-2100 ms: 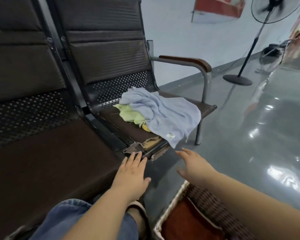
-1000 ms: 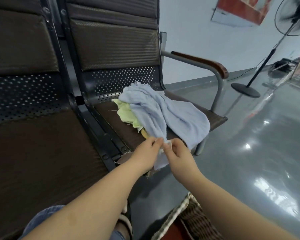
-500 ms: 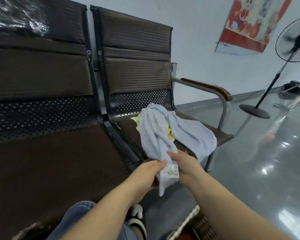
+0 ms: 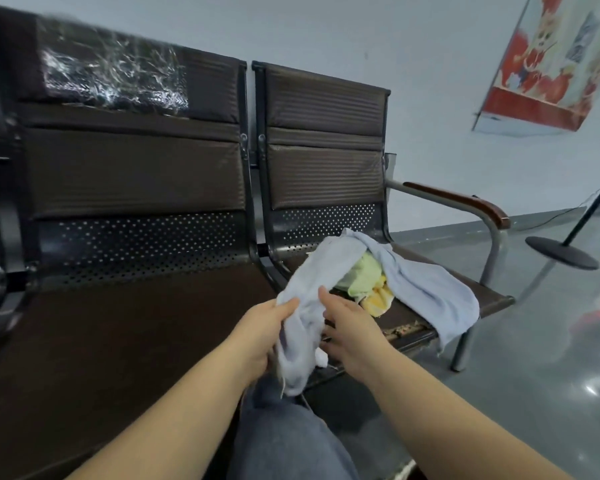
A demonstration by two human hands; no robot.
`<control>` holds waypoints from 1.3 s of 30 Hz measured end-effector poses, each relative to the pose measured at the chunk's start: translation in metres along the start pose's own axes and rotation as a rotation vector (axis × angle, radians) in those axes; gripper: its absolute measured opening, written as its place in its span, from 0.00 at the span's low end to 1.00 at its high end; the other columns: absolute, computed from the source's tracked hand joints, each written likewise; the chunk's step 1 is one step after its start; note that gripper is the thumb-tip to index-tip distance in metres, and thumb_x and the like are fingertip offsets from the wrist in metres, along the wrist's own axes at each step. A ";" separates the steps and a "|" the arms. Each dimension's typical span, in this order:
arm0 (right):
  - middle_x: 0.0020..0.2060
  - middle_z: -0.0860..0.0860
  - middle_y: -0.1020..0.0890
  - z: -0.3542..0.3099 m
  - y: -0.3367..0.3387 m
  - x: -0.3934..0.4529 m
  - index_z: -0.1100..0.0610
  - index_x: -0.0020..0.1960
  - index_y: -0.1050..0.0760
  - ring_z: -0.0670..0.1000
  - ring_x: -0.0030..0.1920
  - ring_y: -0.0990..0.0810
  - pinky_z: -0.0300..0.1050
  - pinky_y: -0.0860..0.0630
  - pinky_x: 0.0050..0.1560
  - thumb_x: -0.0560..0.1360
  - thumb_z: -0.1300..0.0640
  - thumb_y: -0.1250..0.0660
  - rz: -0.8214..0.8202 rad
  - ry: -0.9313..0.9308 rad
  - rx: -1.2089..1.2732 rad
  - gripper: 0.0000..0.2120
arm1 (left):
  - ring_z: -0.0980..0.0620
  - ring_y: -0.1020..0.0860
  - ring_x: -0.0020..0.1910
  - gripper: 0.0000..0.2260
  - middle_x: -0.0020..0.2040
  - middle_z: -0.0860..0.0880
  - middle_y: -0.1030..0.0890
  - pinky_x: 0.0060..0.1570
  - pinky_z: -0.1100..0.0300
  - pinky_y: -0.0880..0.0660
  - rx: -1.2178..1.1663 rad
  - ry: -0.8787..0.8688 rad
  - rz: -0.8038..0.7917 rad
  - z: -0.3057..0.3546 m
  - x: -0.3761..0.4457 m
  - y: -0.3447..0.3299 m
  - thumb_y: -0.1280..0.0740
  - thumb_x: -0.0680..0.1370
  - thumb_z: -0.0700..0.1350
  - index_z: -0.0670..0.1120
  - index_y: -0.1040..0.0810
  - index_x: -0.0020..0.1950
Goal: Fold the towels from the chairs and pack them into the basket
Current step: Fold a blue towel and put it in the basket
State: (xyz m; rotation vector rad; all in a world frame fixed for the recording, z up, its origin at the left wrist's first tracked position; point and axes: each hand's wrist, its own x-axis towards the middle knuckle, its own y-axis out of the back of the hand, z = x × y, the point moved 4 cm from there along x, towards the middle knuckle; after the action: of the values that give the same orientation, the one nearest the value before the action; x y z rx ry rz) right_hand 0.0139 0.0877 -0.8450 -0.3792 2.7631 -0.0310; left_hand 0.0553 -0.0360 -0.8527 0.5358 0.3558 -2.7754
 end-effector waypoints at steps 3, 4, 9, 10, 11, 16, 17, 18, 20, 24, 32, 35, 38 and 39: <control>0.44 0.56 0.20 -0.004 -0.015 0.023 0.62 0.50 0.26 0.57 0.50 0.21 0.54 0.26 0.59 0.77 0.50 0.35 0.053 -0.103 0.291 0.14 | 0.51 0.18 0.42 0.09 0.45 0.43 0.15 0.46 0.59 0.22 0.139 -0.081 -0.183 0.011 -0.032 0.021 0.36 0.79 0.43 0.41 0.19 0.52; 0.47 0.57 0.21 -0.002 -0.020 0.034 0.63 0.53 0.26 0.58 0.52 0.22 0.52 0.26 0.57 0.77 0.51 0.35 0.101 -0.097 0.301 0.14 | 0.51 0.18 0.43 0.08 0.46 0.43 0.15 0.47 0.59 0.22 0.210 -0.093 -0.212 0.013 -0.040 0.031 0.36 0.79 0.43 0.41 0.19 0.52; 0.62 0.60 0.24 0.019 -0.084 0.070 0.57 0.72 0.35 0.61 0.56 0.23 0.53 0.23 0.49 0.76 0.64 0.35 0.096 -0.024 0.171 0.25 | 0.47 0.18 0.52 0.10 0.51 0.43 0.16 0.55 0.54 0.24 0.354 -0.015 -0.170 0.009 -0.070 0.109 0.35 0.78 0.45 0.43 0.19 0.55; 0.62 0.60 0.24 0.022 -0.103 0.069 0.56 0.71 0.35 0.60 0.54 0.23 0.51 0.23 0.45 0.77 0.66 0.36 0.020 -0.019 0.171 0.25 | 0.47 0.18 0.53 0.09 0.51 0.43 0.16 0.56 0.54 0.24 0.330 0.000 -0.137 0.006 -0.075 0.127 0.34 0.78 0.46 0.43 0.18 0.54; 0.61 0.60 0.24 0.026 -0.124 0.066 0.56 0.71 0.34 0.59 0.53 0.23 0.50 0.23 0.43 0.77 0.68 0.37 -0.075 -0.019 0.168 0.24 | 0.47 0.18 0.52 0.10 0.51 0.43 0.16 0.56 0.53 0.25 0.285 0.013 -0.082 0.002 -0.081 0.147 0.32 0.77 0.47 0.44 0.17 0.52; 0.59 0.56 0.21 0.052 -0.189 0.019 0.55 0.59 0.24 0.56 0.58 0.22 0.52 0.23 0.57 0.77 0.72 0.40 -0.541 -0.058 0.017 0.17 | 0.44 0.19 0.52 0.22 0.53 0.42 0.17 0.52 0.51 0.26 -0.076 0.190 0.189 -0.032 -0.082 0.224 0.42 0.79 0.57 0.42 0.24 0.64; 0.59 0.56 0.21 0.057 -0.196 0.007 0.53 0.55 0.24 0.56 0.59 0.22 0.53 0.24 0.60 0.77 0.72 0.40 -0.625 -0.070 -0.037 0.17 | 0.44 0.20 0.52 0.24 0.55 0.41 0.18 0.51 0.50 0.25 -0.128 0.213 0.240 -0.036 -0.077 0.230 0.42 0.79 0.59 0.42 0.27 0.65; 0.59 0.56 0.21 0.064 -0.202 -0.003 0.52 0.56 0.24 0.56 0.60 0.22 0.56 0.26 0.63 0.77 0.72 0.39 -0.709 -0.082 -0.105 0.17 | 0.43 0.20 0.52 0.25 0.57 0.41 0.19 0.48 0.51 0.25 -0.157 0.226 0.275 -0.037 -0.073 0.232 0.42 0.79 0.60 0.42 0.28 0.65; 0.60 0.55 0.21 0.077 -0.214 -0.021 0.52 0.63 0.25 0.56 0.61 0.23 0.57 0.27 0.64 0.76 0.70 0.37 -0.848 -0.137 -0.214 0.20 | 0.44 0.20 0.48 0.23 0.54 0.41 0.19 0.44 0.52 0.24 -0.189 0.230 0.267 -0.038 -0.063 0.230 0.40 0.78 0.60 0.42 0.23 0.59; 0.44 0.52 0.19 0.087 -0.225 -0.037 0.54 0.53 0.21 0.50 0.46 0.20 0.43 0.22 0.48 0.78 0.62 0.35 -0.753 -0.179 -0.263 0.07 | 0.46 0.19 0.30 0.09 0.34 0.40 0.18 0.31 0.57 0.21 -0.258 0.189 0.244 -0.039 -0.056 0.222 0.35 0.77 0.42 0.38 0.19 0.41; 0.67 0.59 0.28 0.085 -0.196 0.033 0.57 0.75 0.41 0.62 0.61 0.26 0.52 0.27 0.58 0.75 0.47 0.32 -0.023 -0.247 -0.230 0.35 | 0.50 0.18 0.45 0.10 0.48 0.45 0.16 0.44 0.60 0.21 0.027 0.146 -0.191 -0.030 -0.069 0.213 0.30 0.71 0.38 0.43 0.20 0.52; 0.58 0.58 0.24 0.079 -0.199 0.035 0.58 0.73 0.37 0.59 0.53 0.23 0.47 0.30 0.46 0.79 0.55 0.37 -0.171 -0.235 -0.312 0.24 | 0.52 0.20 0.50 0.14 0.51 0.48 0.17 0.50 0.60 0.23 0.133 0.174 -0.249 -0.038 -0.083 0.219 0.28 0.70 0.44 0.45 0.20 0.55; 0.41 0.54 0.22 0.080 -0.211 0.002 0.58 0.54 0.25 0.52 0.38 0.23 0.45 0.25 0.39 0.78 0.64 0.38 -0.410 -0.247 -0.206 0.06 | 0.49 0.20 0.48 0.20 0.50 0.46 0.17 0.49 0.56 0.24 0.013 0.212 -0.032 -0.051 -0.082 0.231 0.32 0.71 0.53 0.45 0.21 0.59; 0.42 0.53 0.20 0.085 -0.217 -0.010 0.57 0.52 0.25 0.51 0.40 0.21 0.46 0.23 0.42 0.77 0.64 0.36 -0.498 -0.267 -0.163 0.06 | 0.47 0.19 0.47 0.19 0.49 0.45 0.17 0.48 0.55 0.23 -0.054 0.223 0.039 -0.054 -0.082 0.234 0.34 0.72 0.55 0.45 0.20 0.58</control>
State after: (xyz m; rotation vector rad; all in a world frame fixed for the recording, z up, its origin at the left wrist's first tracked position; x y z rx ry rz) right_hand 0.1082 -0.1161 -0.9065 -1.0255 2.3523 0.1133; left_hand 0.2214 -0.2176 -0.9119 0.8328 0.4620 -2.6652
